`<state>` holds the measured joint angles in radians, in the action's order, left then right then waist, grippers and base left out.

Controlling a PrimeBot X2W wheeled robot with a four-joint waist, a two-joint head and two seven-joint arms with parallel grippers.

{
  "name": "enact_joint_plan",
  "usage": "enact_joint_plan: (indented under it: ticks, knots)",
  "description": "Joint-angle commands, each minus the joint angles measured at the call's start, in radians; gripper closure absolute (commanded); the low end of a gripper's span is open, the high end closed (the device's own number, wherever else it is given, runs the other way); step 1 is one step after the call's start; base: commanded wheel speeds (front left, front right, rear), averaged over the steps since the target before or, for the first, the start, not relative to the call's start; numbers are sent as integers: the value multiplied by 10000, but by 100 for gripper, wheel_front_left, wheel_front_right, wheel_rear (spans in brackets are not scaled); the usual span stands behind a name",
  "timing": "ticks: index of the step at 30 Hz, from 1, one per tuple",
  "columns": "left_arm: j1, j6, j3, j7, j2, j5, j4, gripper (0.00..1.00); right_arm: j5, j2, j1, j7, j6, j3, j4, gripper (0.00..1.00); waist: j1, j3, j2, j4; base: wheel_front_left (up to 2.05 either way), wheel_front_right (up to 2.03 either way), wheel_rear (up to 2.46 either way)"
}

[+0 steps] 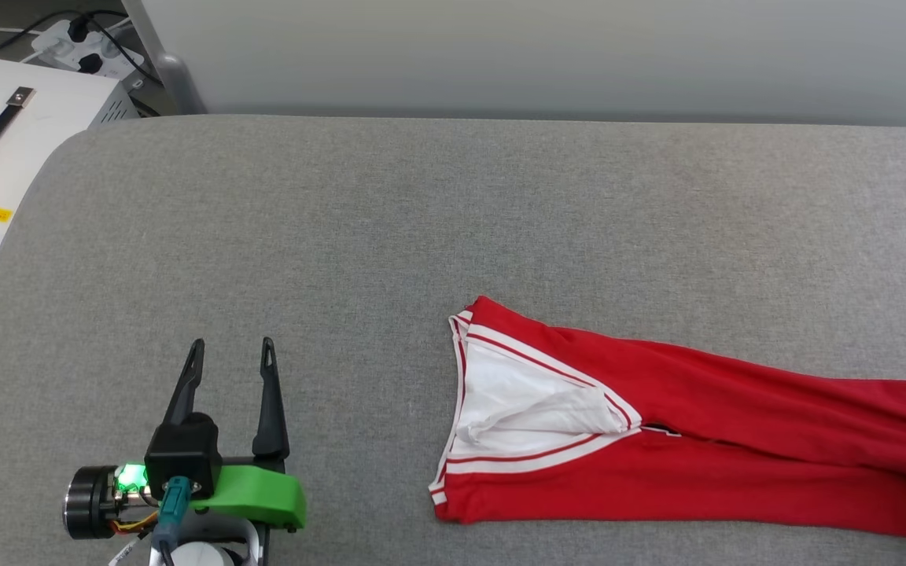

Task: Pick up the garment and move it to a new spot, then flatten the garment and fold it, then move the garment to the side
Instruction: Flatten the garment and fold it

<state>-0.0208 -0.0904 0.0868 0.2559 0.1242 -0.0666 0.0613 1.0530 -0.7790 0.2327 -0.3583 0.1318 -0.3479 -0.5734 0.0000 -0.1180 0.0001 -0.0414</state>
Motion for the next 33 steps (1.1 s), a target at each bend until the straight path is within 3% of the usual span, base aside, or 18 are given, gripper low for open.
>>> enact_joint_plan:
  ticks: [1,5,11,19,25,33]
  knots:
    - [194,84,-47,59,-54,125,33,0,70,-30,95,-98,-11,-15,11,100,0,69,-1,-20,0,0,0]
    - [290,161,-89,59,-111,198,60,0,374,-39,-53,-490,-11,-196,659,100,0,175,-1,-27,0,0,0]
    - [377,282,-90,59,-177,296,100,0,983,1,-243,-1213,-11,-403,2666,100,0,221,-1,-17,0,0,0]
    - [169,401,88,59,-299,425,86,0,431,350,632,-2237,-11,-914,5080,100,0,-56,-1,-177,0,0,0]
    - [-67,490,189,59,-370,432,94,0,-246,1092,1869,-2879,-11,-1846,5423,100,0,-338,-1,-362,0,0,0]
    - [-394,525,280,59,-469,429,38,0,-741,2190,3440,-3105,-11,-3530,4896,100,0,-724,-1,-602,0,0,0]
